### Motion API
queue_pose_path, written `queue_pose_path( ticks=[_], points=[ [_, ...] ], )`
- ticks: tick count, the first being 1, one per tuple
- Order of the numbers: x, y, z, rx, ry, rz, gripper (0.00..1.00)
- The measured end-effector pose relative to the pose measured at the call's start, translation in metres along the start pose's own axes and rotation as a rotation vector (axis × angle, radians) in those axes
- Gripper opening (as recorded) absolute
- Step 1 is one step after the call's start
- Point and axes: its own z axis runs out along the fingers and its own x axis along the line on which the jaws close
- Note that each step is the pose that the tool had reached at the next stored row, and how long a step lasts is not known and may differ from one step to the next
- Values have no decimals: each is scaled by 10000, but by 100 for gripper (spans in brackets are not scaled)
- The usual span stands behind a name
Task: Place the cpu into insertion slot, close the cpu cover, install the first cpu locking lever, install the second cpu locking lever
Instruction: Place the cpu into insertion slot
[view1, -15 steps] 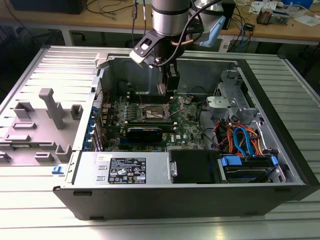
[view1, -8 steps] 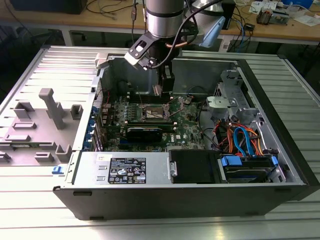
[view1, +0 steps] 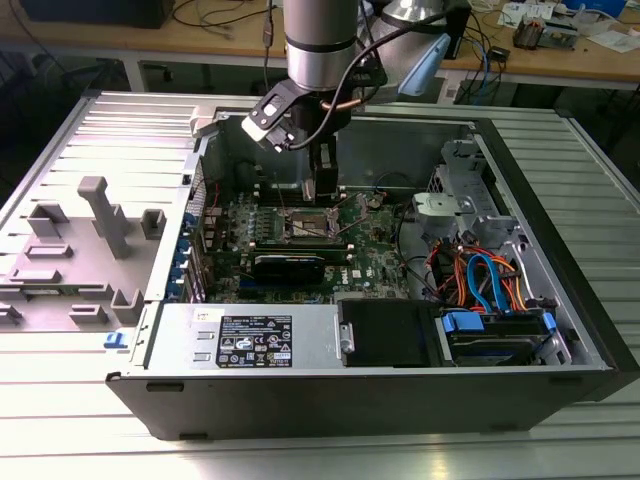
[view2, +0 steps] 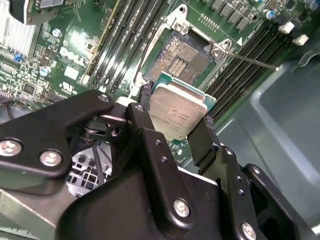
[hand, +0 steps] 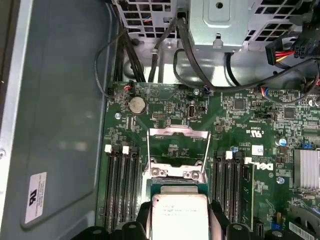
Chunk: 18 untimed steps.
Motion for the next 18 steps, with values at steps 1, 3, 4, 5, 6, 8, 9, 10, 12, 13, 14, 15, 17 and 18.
queue_pose_path(
  ticks=[1, 3, 4, 5, 6, 8, 9, 10, 12, 13, 14, 15, 17, 18],
  points=[
    [-6, -8, 90, 2, -46, 90, 55],
    [-6, -7, 92, 1, -50, 89, 55],
    [-6, -7, 92, 1, -51, 89, 55],
    [-6, -7, 92, 1, -53, 89, 55],
    [-6, -7, 92, 1, -54, 89, 55],
    [-6, -7, 92, 1, -55, 89, 55],
    [-6, -8, 93, 2, -56, 89, 55],
    [-5, -12, 96, -1, -54, 92, 55],
    [-6, -17, 124, -1, -59, 128, 55],
    [-6, -19, 151, -5, -70, 313, 55],
    [-6, -22, 179, -7, -86, 516, 55],
    [-3, -25, 213, -8, -88, 548, 55],
    [-1, -34, 251, -8, -90, 548, 55],
    [-1, -40, 269, -8, -88, 546, 55]
  ],
)
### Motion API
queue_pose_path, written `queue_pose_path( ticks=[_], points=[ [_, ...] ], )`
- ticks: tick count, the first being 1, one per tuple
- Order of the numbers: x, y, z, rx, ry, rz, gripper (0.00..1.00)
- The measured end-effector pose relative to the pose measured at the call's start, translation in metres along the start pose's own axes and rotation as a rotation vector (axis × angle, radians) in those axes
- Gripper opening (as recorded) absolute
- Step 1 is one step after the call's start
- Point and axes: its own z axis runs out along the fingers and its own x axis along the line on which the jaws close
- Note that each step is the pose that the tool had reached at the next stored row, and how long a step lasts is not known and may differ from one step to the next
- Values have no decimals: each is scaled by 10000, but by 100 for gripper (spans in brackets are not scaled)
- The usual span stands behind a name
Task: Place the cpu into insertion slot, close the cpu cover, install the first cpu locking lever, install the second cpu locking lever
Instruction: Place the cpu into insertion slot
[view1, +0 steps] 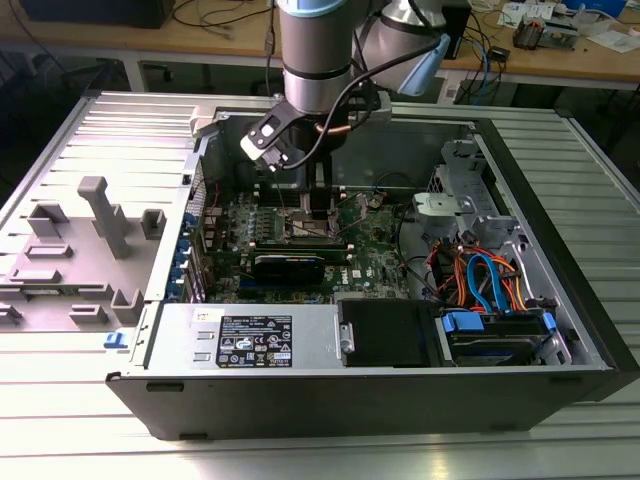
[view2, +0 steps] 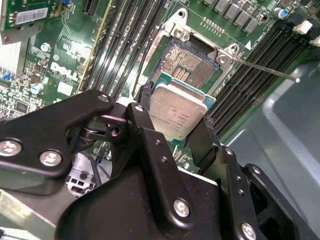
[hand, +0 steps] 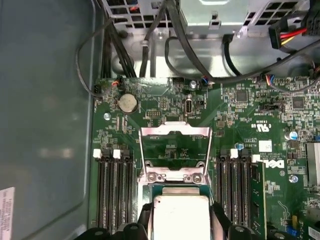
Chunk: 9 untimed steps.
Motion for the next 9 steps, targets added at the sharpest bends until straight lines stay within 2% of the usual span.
queue_pose_path(
  ticks=[7, 9],
  points=[
    [6, -103, 129, -4, 8, -112, 55],
    [7, -115, 151, -41, 8, -117, 55]
  ],
)
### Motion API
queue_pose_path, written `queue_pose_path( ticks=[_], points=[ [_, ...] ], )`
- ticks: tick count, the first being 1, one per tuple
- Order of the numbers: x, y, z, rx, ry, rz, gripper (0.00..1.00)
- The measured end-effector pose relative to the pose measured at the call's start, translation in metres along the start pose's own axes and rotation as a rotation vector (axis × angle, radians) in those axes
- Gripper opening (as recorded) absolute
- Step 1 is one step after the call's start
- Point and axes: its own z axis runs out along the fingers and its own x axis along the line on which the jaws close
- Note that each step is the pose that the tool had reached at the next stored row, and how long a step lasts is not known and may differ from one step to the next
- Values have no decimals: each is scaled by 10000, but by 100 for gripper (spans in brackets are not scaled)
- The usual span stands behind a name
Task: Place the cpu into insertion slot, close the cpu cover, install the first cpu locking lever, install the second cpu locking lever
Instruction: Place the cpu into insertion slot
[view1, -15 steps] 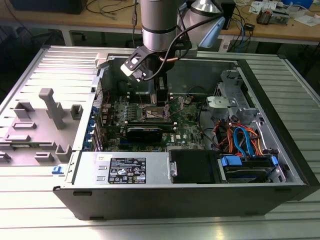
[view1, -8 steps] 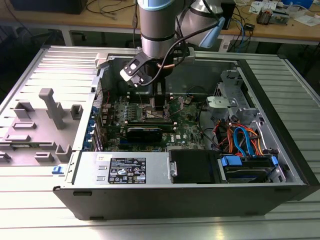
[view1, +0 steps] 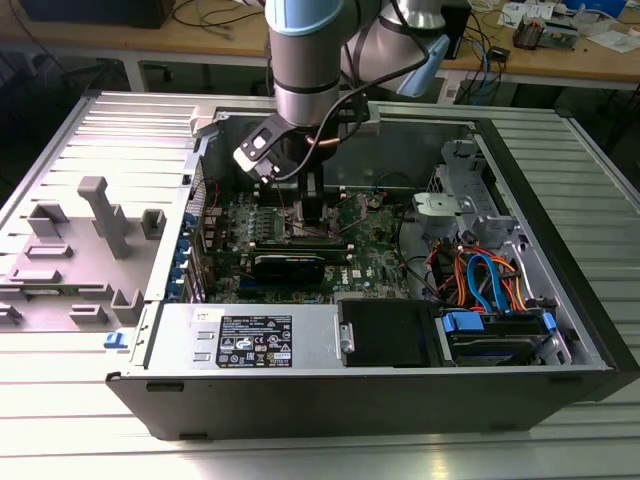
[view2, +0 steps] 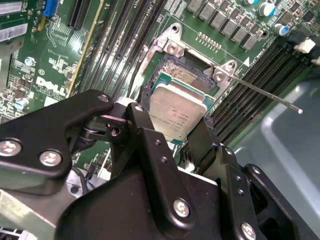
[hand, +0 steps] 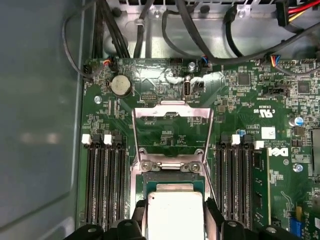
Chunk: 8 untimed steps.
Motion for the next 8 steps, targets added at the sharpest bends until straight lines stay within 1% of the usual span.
queue_pose_path(
  ticks=[1, 2, 3, 8],
  points=[
    [0, -17, 10, -80, -2, -2, 55],
    [0, -28, 17, -125, -3, -2, 55],
    [0, -36, 27, -143, -2, -2, 55],
    [-1, -38, 52, -143, -7, -3, 55]
  ],
)
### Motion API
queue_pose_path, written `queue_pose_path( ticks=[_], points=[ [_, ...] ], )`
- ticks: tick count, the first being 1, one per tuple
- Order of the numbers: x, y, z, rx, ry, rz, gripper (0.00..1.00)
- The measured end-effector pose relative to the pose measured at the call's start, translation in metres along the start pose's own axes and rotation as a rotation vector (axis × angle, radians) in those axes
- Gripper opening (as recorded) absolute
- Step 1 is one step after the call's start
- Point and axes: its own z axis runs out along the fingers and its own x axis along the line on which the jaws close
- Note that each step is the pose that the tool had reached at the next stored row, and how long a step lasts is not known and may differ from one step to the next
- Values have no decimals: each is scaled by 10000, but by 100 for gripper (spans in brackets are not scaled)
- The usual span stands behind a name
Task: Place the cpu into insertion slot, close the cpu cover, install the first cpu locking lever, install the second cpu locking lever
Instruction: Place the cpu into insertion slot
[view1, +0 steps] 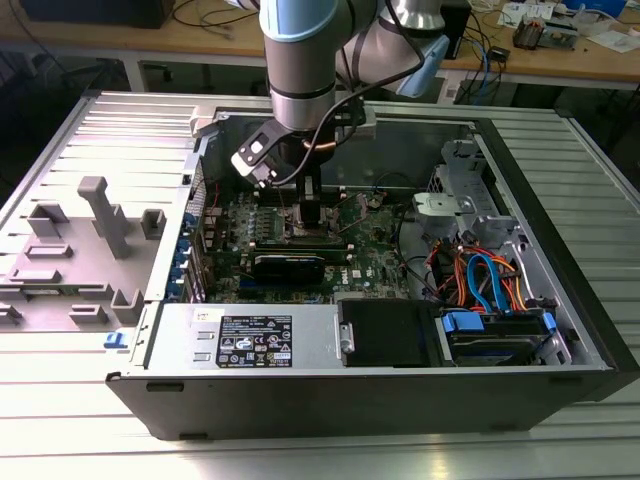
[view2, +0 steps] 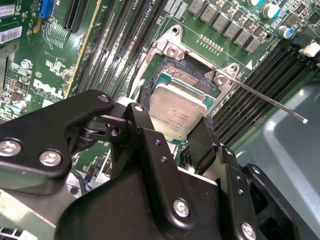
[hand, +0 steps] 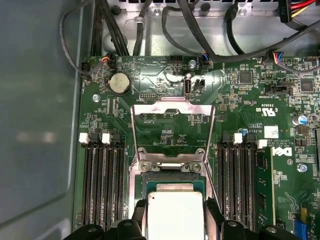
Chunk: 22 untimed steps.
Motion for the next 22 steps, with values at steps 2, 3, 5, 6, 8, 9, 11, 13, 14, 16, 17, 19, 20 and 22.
queue_pose_path(
  ticks=[2, 3, 5, 6, 8, 9, 11, 13, 14, 16, 17, 19, 20, 22],
  points=[
    [0, 0, 2, -1, 1, 0, 55],
    [0, 0, 2, 0, -8, -1, 55],
    [0, 0, 2, 0, -21, -2, 55],
    [0, 0, 2, -1, -20, -2, 55],
    [0, 0, 2, 0, -21, -2, 55],
    [0, 0, 2, 0, -21, -2, 55],
    [0, 0, 2, -1, -22, -2, 55],
    [0, 0, 2, -1, -23, -2, 55],
    [1, 1, 4, -1, -22, -1, 55],
    [1, -1, 26, -1, -23, 1, 55],
    [1, -1, 41, -1, -22, 4, 55],
    [1, -3, 65, -1, -29, 7, 55],
    [1, -4, 76, 0, -31, 8, 55],
    [9, -6, 94, 1, -34, 24, 55]
  ],
)
